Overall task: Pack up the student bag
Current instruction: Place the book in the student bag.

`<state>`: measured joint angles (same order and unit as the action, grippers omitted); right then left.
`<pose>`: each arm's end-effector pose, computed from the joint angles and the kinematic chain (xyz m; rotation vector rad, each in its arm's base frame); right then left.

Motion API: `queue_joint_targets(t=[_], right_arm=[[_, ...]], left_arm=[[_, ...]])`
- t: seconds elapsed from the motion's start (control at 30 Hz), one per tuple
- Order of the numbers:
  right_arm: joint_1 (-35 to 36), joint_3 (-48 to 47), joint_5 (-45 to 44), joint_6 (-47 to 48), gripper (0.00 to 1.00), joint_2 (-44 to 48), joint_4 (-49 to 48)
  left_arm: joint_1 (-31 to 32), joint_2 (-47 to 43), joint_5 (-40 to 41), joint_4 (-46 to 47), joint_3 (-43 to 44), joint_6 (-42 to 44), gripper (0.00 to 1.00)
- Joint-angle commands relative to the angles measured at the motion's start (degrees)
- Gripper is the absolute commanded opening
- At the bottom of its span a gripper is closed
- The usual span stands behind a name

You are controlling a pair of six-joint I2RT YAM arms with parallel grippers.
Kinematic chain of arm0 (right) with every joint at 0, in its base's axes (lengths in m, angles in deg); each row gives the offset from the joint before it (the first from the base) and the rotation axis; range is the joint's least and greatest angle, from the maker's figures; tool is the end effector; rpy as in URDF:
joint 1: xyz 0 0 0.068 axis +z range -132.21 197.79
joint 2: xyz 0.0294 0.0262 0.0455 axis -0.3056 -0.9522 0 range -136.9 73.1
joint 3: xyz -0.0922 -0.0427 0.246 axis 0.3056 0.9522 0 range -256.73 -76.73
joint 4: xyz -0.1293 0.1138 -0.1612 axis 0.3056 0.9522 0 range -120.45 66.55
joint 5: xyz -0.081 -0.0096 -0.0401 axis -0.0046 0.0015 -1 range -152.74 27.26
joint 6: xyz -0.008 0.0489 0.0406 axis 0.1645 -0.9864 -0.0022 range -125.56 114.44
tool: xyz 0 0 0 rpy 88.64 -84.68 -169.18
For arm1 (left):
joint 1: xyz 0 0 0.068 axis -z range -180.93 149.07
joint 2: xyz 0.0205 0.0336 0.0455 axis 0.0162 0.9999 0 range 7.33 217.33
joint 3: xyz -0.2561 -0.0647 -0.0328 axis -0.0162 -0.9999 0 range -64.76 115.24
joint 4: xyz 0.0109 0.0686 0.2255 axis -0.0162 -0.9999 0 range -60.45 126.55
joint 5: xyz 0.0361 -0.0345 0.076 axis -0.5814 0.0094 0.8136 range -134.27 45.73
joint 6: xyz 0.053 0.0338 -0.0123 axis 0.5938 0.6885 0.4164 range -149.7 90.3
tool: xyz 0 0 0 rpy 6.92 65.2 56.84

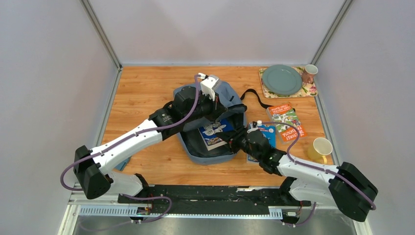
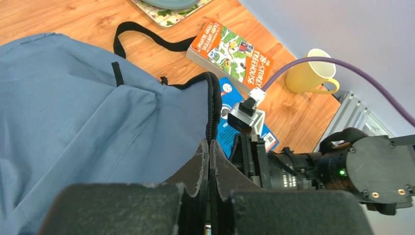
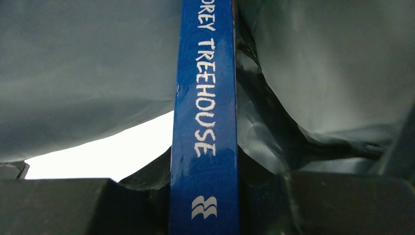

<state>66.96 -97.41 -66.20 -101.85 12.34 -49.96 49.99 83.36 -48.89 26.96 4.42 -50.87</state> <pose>0.1429 0.1608 0.2003 0.9658 2.0941 1.5048 0.1857 -0.2350 0.3618 0.5619 1.8844 -0.9289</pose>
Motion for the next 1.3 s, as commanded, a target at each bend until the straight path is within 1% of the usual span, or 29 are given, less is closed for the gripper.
queue_joint_targets(t=[0.0,0.07,0.13,0.17,0.23,0.27,0.3,0.33,0.4,0.43,0.47,0.53,0.57,0.6,0.67,0.7,0.77,0.8,0.83,0.9,0.93,0.97,1.0,1.03,1.07,1.1,1.17,1.23,1.27], right_arm=[[-1.26,-3.39,-3.21,1.01,0.0,-3.83,-15.02],[-1.79,-3.57,-2.87,2.15,0.0,-8.39,-21.58],[-2.58,-4.71,-2.69,3.64,0.0,-11.48,-25.04],[-2.67,-5.15,-2.95,4.61,0.0,-13.58,-29.84],[-3.2,-6.02,-3.21,6.8,0.01,-19.3,-34.35],[-3.29,-6.21,-3.91,7.78,0.02,-21.41,-39.33],[-3.46,-6.64,-5.4,9.0,0.03,-25.95,-41.21],[-3.73,-8.21,-5.67,9.45,0.03,-28.35,-42.18],[-4.08,-9.71,-6.11,9.89,0.03,-33.79,-47.88],[-4.08,-10.42,-6.29,9.46,0.02,-39.21,-50.43],[-4.17,-11.03,-6.38,7.54,0.02,-42.23,-55.15],[-4.08,-11.13,-8.39,4.72,0.01,-48.89,-57.39],[-4.08,-10.35,-9.1,3.49,0.02,-50.59,-58.96],[-4.08,-9.82,-9.54,1.04,0.07,-51.82,-59.5],[-4.17,-8.32,-9.54,0.67,0.14,-53.76,-61.35],[-4.17,-6.92,-9.2,0.23,0.23,-53.51,-60.48],[-4.17,-5.77,-8.58,0.75,0.28,-51.15,-56.55],[-4.43,-5.51,-6.84,1.01,0.34,-49.92,-53.47],[-4.69,-5.59,-5.6,1.89,0.36,-48.68,-50.4],[-4.96,-6.12,-2.79,3.39,0.45,-44.05,-40.65],[-4.96,-6.64,-2.52,6.0,0.46,-42.27,-37.56],[-4.96,-7.08,-2.08,7.16,0.49,-40.6,-30.75],[-5.05,-7.87,-1.2,7.78,0.53,-37.02,-26.07],[-4.87,-9.01,-1.11,9.26,0.54,-35.33,-22.28],[-4.87,-9.8,-1.19,11.8,0.55,-33.83,-15.19],[-4.87,-10.68,-1.37,12.44,0.58,-32.17,-11.12],[-4.7,-11.74,-2.16,14.89,0.59,-27.86,-4.35],[-4.34,-12.44,-2.77,16.04,0.59,-24.35,0.06],[-4.17,-13.75,-3.04,17.18,0.59,-23.54,4.78]], left_arm=[[0.5,-0.44,-1.27,4.22,3.24,-2.21,0.0],[0.5,-0.36,-1.79,4.57,3.41,-2.65,0.0],[0.5,0.08,-1.88,3.96,4.55,-2.48,0.0],[0.59,0.34,-1.79,3.61,5.16,-2.3,0.0],[0.59,0.79,-1.53,2.73,6.66,-1.6,0.0],[0.59,0.79,-1.62,2.82,6.84,-1.42,0.0],[0.59,0.44,-1.62,2.73,6.75,-1.16,0.0],[0.59,0.26,-1.36,2.82,6.58,-1.07,0.0],[0.5,-0.7,-1.18,3.34,5.26,-0.89,0.0],[0.5,-0.88,-0.48,3.61,4.91,-0.72,0.0],[0.59,-1.06,-0.3,3.61,4.64,-0.63,0.0],[0.59,-1.06,0.57,2.99,4.29,-0.1,0.0],[0.5,-1.06,0.75,2.82,4.11,0.07,0.0],[0.59,-1.15,0.84,2.64,3.68,0.34,0.0],[0.59,-1.5,1.46,2.73,2.97,0.43,0.0],[0.5,-1.93,1.72,3.25,1.93,0.6,0.0],[0.59,-2.2,2.34,3.78,1.04,0.52,0.0],[0.59,-2.11,2.34,3.96,0.6,0.51,0.0],[0.5,-2.03,2.25,3.87,0.6,0.43,0.0],[0.5,-1.76,2.25,3.96,0.16,0.43,0.0],[0.5,-1.76,2.42,3.87,0.07,0.43,0.0],[0.59,-1.76,2.6,4.05,-0.02,0.43,0.0],[0.5,-1.76,2.69,4.05,-0.19,0.43,0.0],[0.59,-1.76,2.69,4.05,-0.19,0.43,0.0],[0.5,-1.76,2.78,4.13,-0.28,0.43,0.0],[0.5,-1.67,2.86,4.14,-0.37,0.43,0.0],[0.41,-1.76,2.95,3.96,-0.54,0.43,0.0],[0.41,-1.67,3.21,3.78,-0.63,0.51,0.0],[0.41,-1.67,3.3,3.7,-0.63,0.6,0.0]])
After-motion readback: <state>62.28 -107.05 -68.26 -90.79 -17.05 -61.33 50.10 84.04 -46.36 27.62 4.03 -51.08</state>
